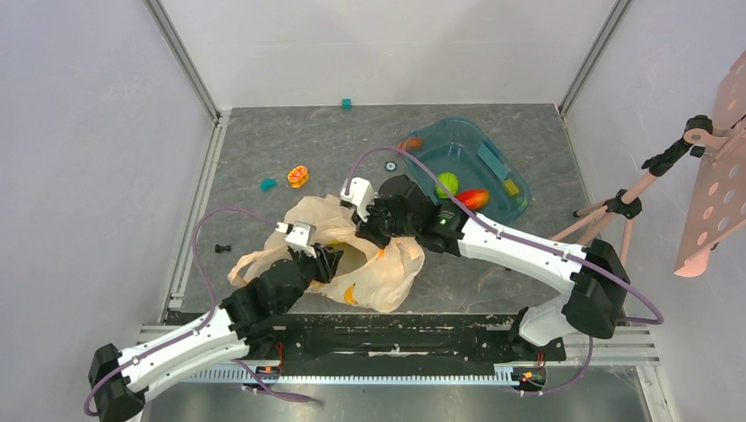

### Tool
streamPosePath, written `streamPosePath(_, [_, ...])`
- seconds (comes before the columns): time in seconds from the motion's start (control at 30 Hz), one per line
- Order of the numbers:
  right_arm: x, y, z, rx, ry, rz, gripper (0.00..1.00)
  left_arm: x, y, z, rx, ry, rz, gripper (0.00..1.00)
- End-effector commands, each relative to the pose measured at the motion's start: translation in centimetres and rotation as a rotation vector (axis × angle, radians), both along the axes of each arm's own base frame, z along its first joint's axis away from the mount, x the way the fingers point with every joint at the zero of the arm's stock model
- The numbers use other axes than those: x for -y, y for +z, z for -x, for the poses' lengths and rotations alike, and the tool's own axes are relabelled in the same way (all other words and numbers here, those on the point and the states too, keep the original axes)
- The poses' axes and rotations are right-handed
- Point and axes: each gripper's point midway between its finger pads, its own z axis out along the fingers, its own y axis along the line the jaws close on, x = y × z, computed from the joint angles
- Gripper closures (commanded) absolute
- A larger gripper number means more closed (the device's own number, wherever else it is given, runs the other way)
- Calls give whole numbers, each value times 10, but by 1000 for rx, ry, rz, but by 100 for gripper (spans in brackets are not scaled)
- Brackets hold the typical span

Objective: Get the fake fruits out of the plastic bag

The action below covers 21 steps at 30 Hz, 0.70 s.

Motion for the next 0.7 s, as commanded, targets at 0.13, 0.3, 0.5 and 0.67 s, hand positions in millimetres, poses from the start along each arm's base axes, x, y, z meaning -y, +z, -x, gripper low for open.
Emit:
streamPosePath(0.13, [-3, 19, 22, -43, 81, -47, 100, -12, 19, -37, 244, 110, -165, 48])
streamPosePath(0.3, [0, 14, 25, -48, 88, -38, 100, 1, 14, -49, 305, 58, -300, 28])
streamPosePath(0.5, [10, 5, 24, -23, 92, 19, 100, 28, 0, -60, 307, -87, -418, 13])
streamPosePath(0.67, [22, -10, 20, 2, 54, 47, 100, 46, -10, -63, 315, -226, -426, 12])
